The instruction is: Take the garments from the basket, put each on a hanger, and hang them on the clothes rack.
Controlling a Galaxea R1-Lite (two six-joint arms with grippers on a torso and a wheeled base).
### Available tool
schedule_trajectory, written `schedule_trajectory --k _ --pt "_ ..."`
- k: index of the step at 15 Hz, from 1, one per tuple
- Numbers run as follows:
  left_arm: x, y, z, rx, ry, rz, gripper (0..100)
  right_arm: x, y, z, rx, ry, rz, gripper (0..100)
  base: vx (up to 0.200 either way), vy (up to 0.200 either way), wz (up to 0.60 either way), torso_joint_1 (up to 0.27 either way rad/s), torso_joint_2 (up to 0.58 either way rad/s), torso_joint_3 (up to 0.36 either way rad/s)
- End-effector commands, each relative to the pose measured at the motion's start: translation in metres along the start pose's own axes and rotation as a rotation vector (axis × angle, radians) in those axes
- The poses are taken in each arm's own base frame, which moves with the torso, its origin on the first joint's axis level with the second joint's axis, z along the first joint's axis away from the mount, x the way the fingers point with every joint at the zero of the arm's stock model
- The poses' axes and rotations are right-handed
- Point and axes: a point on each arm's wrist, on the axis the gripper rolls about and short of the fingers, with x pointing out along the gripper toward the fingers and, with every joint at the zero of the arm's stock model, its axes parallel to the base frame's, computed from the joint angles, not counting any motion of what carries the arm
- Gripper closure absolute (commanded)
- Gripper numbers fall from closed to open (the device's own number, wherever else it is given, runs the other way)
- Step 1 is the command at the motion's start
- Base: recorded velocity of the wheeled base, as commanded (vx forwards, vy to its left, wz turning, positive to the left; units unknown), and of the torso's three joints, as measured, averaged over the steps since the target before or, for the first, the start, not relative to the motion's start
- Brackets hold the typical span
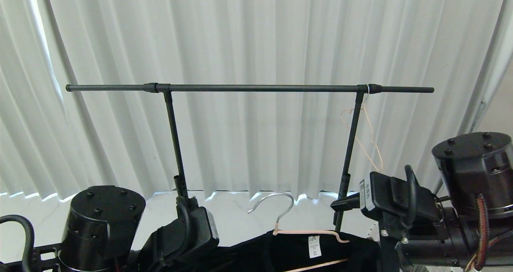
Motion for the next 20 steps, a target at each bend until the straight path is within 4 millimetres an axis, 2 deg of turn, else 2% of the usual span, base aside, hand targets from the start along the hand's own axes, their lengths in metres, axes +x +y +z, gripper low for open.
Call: schedule_trajectory --k 1,6,14,15,20 --pt "0.001 -0.002 0.0 0.006 -0.001 -0.011 100 0.017 0.004 0.002 -0.01 0.031 0.042 0 0.0 0.0 0.0 0.0 0.0 0.0" --pt "0.002 -0.009 0.003 0.027 -0.009 -0.04 100 0.041 0.0 0.004 0.006 0.141 0.046 0 0.0 0.0 0.0 0.0 0.0 0.0" --pt "0.001 -0.015 0.008 0.051 -0.03 -0.064 100 0.04 0.002 -0.004 0.025 0.221 0.049 0 0.0 0.0 0.0 0.0 0.0 0.0" --pt "0.001 -0.015 0.008 0.051 -0.03 -0.064 100 0.04 0.002 -0.005 0.028 0.227 0.05 100 0.0 0.0 0.0 0.0 0.0 0.0" --pt "-0.003 -0.016 0.011 0.058 -0.051 -0.058 100 0.04 0.002 -0.007 0.035 0.245 0.054 100 0.0 0.0 0.0 0.0 0.0 0.0"
